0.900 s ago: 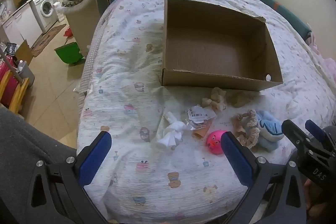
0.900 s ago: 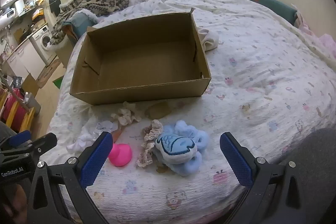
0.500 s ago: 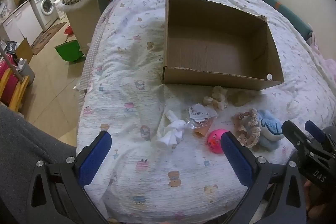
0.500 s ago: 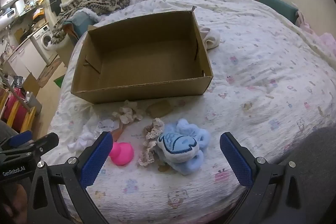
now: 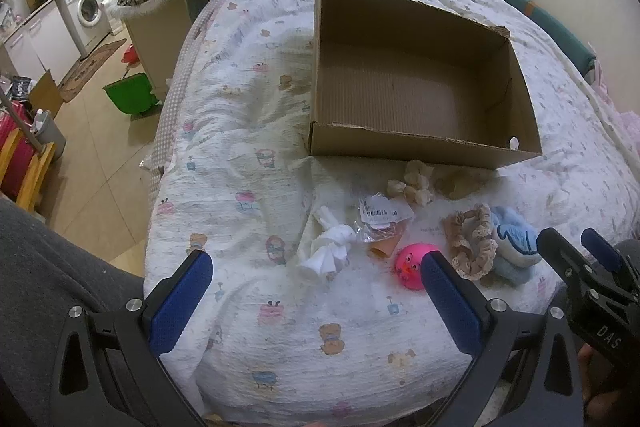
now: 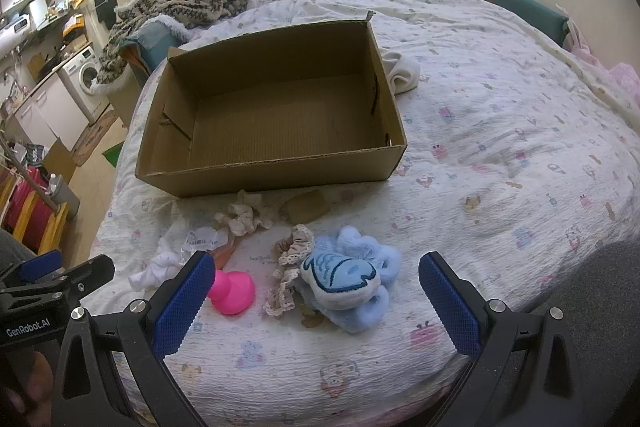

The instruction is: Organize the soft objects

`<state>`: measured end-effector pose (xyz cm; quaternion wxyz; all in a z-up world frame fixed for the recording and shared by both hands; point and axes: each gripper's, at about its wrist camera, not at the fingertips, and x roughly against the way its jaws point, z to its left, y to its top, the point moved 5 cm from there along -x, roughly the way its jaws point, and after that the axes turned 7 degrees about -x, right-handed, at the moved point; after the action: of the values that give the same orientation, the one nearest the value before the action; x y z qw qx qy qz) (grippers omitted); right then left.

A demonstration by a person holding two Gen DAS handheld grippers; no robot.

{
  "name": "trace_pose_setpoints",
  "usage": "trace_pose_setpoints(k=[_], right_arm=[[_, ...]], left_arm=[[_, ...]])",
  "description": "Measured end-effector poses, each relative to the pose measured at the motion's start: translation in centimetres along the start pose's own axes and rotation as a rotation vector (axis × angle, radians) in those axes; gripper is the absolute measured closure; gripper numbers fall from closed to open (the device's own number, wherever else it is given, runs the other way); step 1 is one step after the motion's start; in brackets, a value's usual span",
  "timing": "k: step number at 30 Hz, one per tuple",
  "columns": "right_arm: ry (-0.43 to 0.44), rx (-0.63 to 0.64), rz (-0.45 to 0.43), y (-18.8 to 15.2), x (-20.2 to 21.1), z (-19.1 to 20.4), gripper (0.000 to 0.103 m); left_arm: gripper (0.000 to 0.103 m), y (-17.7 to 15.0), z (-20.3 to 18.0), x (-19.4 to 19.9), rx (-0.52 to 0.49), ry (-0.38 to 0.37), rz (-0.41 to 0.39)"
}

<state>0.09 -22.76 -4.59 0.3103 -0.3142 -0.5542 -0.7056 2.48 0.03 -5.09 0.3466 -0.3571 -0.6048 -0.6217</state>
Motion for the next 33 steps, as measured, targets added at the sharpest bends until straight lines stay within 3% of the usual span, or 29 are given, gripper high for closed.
trace_pose_setpoints(k=[33], right_arm=[[-0.006, -0.006, 0.003, 0.09, -0.26, 0.07, 0.0]], left_arm=[[0.0, -0.04, 0.31, -0.14, 0.003, 0.011, 0.011]])
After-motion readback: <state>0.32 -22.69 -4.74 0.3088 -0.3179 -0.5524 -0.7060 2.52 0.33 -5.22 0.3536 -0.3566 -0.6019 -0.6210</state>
